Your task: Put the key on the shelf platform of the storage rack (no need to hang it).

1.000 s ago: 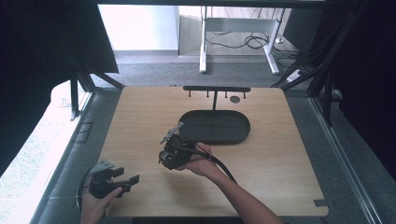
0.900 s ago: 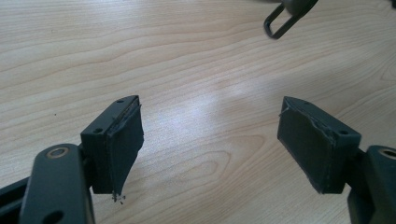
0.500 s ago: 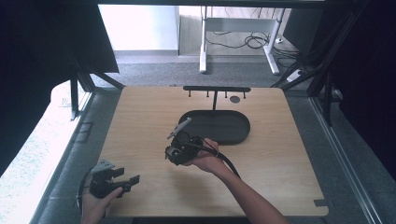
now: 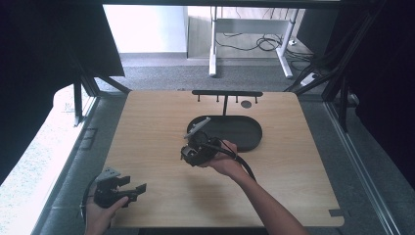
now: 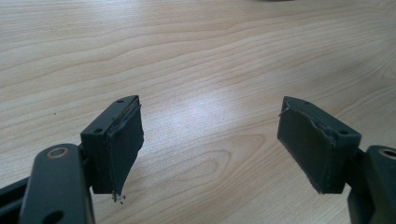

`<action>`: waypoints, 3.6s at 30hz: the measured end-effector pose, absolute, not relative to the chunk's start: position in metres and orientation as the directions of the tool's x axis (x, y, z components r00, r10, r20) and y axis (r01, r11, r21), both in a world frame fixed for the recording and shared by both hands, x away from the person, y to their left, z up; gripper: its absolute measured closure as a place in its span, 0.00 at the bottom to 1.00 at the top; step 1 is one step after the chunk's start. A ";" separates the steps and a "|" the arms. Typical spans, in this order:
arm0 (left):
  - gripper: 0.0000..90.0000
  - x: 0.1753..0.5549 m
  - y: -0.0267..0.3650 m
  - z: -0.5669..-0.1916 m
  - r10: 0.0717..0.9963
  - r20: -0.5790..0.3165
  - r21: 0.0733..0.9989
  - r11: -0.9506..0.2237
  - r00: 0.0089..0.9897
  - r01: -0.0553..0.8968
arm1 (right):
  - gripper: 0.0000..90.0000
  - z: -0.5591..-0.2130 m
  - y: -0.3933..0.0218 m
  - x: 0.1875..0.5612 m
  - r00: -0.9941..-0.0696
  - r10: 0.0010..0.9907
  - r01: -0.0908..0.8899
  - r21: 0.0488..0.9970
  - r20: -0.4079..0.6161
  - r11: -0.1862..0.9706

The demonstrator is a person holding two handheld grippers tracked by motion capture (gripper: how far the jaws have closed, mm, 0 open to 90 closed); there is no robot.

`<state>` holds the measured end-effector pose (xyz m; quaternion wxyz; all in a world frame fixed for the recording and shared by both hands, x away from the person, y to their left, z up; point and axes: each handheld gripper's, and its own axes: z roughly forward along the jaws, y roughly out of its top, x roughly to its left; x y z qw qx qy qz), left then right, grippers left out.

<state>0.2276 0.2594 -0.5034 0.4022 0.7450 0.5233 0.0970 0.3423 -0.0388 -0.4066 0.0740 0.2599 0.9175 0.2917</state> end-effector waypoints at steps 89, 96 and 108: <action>0.25 0.228 0.260 -0.503 0.861 -0.278 0.699 -0.124 0.427 0.705 | 0.55 -0.440 -0.125 0.458 -0.633 0.774 0.653 0.529 -0.012 0.542; 0.25 0.228 0.260 -0.504 0.859 -0.276 0.698 -0.130 0.432 0.704 | 0.55 -0.450 -0.126 0.465 -0.623 0.782 0.662 0.519 -0.018 0.540; 0.25 0.228 0.260 -0.505 0.859 -0.278 0.694 -0.130 0.429 0.708 | 0.55 -0.469 -0.126 0.471 -0.610 0.792 0.671 0.511 -0.031 0.537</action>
